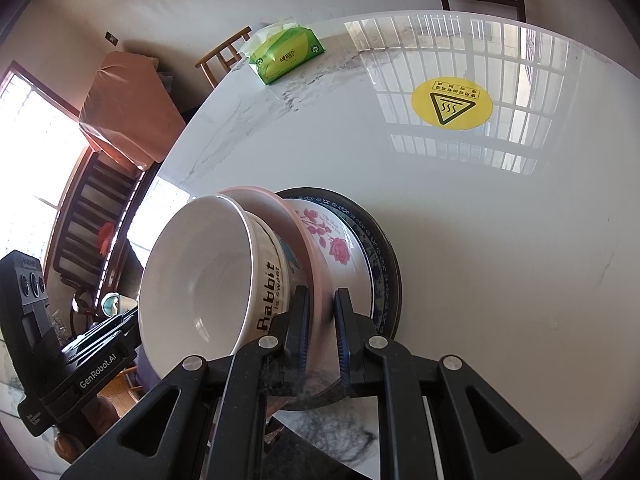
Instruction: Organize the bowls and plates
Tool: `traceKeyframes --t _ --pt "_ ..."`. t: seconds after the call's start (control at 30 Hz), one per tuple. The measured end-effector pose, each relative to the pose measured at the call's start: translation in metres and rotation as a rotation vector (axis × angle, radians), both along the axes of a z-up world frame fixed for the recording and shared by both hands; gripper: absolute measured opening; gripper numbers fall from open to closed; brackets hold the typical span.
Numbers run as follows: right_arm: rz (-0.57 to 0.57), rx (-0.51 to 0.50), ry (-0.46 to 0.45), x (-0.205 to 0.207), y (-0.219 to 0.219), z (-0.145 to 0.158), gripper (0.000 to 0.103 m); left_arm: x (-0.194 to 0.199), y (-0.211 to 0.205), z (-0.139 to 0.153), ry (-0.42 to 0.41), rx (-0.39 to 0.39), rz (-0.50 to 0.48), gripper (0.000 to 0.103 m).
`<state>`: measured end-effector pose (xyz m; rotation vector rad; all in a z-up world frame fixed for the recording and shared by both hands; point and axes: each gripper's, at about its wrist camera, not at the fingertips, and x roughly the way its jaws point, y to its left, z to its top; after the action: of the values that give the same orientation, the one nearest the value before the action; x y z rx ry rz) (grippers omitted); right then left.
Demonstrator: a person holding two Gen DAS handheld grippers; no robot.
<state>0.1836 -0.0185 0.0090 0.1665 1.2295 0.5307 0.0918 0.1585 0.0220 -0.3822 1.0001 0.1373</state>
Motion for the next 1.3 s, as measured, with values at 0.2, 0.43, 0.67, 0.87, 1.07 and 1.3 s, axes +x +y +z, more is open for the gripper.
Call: traceKeyframes --t 0.2,0.43,0.67,0.87,1.07,1.3 --pt "-0.007 -0.002 -0.012 -0.002 0.001 0.001 0.014 -0.008 0.011 -0.005 -0.035 -0.016 0.031 0.036" --pt "-0.025 -0.006 -0.042 -0.004 0.001 0.003 0.014 -0.014 0.023 -0.009 -0.064 -0.058 0.052 0.048" --pt "-0.067 0.052 -0.095 -0.006 -0.011 0.010 0.033 -0.024 0.014 -0.006 -0.126 0.030 0.039 0.049" --pt "-0.092 0.090 -0.171 -0.020 -0.019 0.015 0.039 -0.027 0.024 -0.004 -0.186 -0.018 0.026 0.049" --pt "-0.130 0.079 -0.391 -0.059 -0.026 0.030 0.048 -0.052 0.017 0.010 -0.318 0.071 0.014 0.049" --pt "-0.206 0.018 -0.741 -0.124 -0.035 0.044 0.059 -0.088 -0.015 0.019 -0.424 0.186 0.013 0.049"
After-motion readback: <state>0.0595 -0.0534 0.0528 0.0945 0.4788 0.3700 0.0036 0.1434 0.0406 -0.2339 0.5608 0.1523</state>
